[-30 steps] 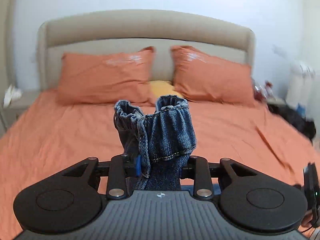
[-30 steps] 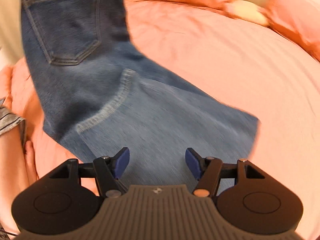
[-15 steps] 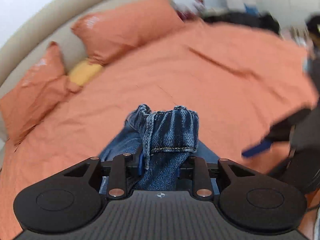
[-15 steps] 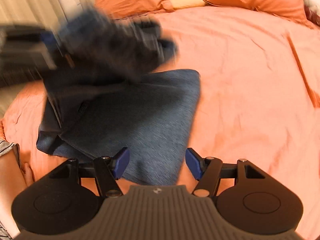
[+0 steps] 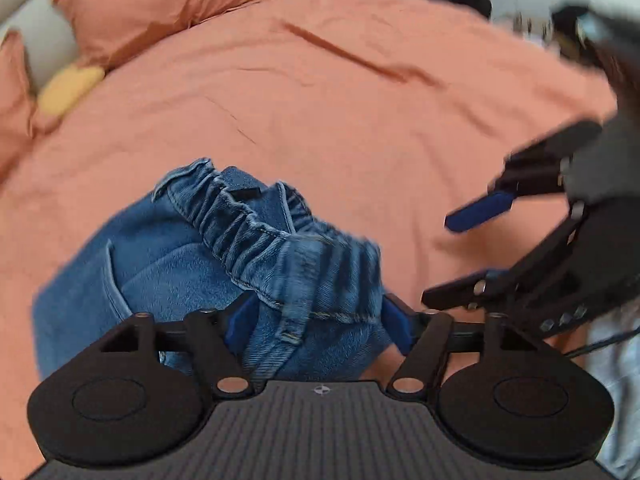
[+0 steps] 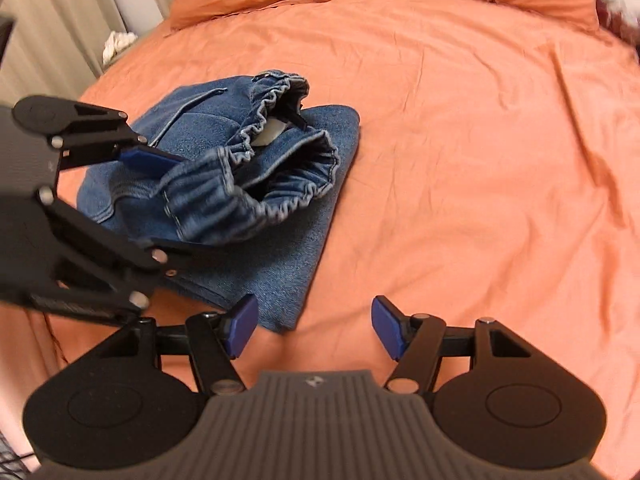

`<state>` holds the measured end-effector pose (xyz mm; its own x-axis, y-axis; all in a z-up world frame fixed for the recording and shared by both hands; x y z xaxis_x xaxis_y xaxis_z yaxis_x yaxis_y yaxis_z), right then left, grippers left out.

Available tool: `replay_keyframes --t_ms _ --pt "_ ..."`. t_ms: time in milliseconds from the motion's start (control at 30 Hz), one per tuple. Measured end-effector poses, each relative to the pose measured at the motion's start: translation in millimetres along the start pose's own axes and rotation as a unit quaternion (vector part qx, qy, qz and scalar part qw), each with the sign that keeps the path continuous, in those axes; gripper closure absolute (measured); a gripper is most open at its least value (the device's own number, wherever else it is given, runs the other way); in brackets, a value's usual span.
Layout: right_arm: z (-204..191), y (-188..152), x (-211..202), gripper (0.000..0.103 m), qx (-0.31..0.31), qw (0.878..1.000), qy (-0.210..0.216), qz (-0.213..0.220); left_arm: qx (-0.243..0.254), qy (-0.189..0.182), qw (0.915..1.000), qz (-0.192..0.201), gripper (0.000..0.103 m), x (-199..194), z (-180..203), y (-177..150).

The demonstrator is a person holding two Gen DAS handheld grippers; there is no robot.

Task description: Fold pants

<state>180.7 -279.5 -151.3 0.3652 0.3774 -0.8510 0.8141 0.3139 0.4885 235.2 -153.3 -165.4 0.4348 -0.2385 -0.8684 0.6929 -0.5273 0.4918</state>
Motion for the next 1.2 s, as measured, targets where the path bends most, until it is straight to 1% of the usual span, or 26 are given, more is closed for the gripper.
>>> replay_keyframes --t_ms 67,133,167,267,333,400,467,533,633,733,767,833,867,900,933,1000,1100,1167,1200 --pt "-1 2 -9 0.043 -0.003 1.0 0.0 0.003 -0.021 -0.019 0.9995 0.012 0.024 -14 -10 -2" --pt "-3 6 -17 0.043 0.003 1.0 0.006 0.009 -0.021 -0.019 0.9993 0.024 0.024 -29 -18 -5" --pt "-5 10 -20 0.043 0.009 1.0 0.012 0.014 -0.014 -0.014 0.9995 0.026 0.024 -36 -22 -9" --pt "-13 23 -27 0.043 0.037 0.998 0.033 0.027 0.012 0.021 0.9994 0.024 0.024 -51 -37 -26" --pt "-21 35 -26 0.044 0.056 0.997 0.048 0.034 0.017 0.046 0.9987 0.012 0.024 -55 -54 -40" --pt "-27 48 -20 0.046 0.073 0.995 0.055 0.036 0.007 0.064 0.9979 -0.005 0.024 -57 -73 -61" --pt "-36 59 -13 0.047 0.08 0.995 0.051 0.033 -0.007 0.082 0.9963 -0.025 0.024 -55 -89 -82" --pt "-40 70 -2 0.047 0.083 0.995 0.04 0.027 -0.021 0.095 0.9938 -0.054 0.024 -50 -106 -102" --pt "-40 78 10 0.047 0.092 0.996 0.021 0.013 -0.047 0.085 0.9914 -0.088 0.024 -44 -121 -128" --pt "-31 84 27 0.047 0.126 0.992 0.028 -0.005 -0.065 0.071 0.9904 -0.1 0.023 -36 -129 -140" --pt "-27 83 31 0.047 0.14 0.99 0.031 -0.012 -0.066 0.073 0.9891 -0.11 0.026 -31 -131 -143" --pt "-21 83 40 0.048 0.166 0.985 0.03 -0.025 -0.052 0.1 0.9836 -0.141 0.039 -20 -132 -149" --pt "-20 83 43 0.061 0.181 0.982 0.039 -0.029 -0.043 0.111 0.9815 -0.15 0.051 -18 -132 -150" --pt "-19 84 44 0.066 0.193 0.98 0.047 -0.03 -0.044 0.109 0.9816 -0.151 0.065 -20 -133 -151" --pt "-20 86 42 0.067 0.191 0.98 0.044 -0.029 -0.05 0.105 0.9819 -0.15 0.067 -23 -134 -149" --pt "-30 94 29 0.073 0.155 0.987 0.036 -0.011 -0.058 0.103 0.9828 -0.142 0.076 -32 -136 -146" --pt "-49 103 7 0.079 0.098 0.995 0.034 0.006 -0.054 0.104 0.9832 -0.14 0.08 -41 -140 -146" --pt "-61 102 1 0.081 0.055 0.998 0.021 0.006 -0.044 0.099 0.9832 -0.147 0.082 -42 -142 -149" --pt "-62 98 1 0.082 0.041 0.999 0.011 0.001 -0.047 0.093 0.9827 -0.153 0.083 -41 -145 -150"
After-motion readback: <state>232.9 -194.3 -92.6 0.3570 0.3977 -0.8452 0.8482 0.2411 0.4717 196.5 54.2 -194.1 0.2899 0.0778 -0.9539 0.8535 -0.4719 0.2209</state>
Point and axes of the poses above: each gripper's, at about its wrist camera, not at the fingertips, and x roughly the way its jaws point, z to its right, y to its top, the point moved 5 cm from there along x, roughly the way its jaws point
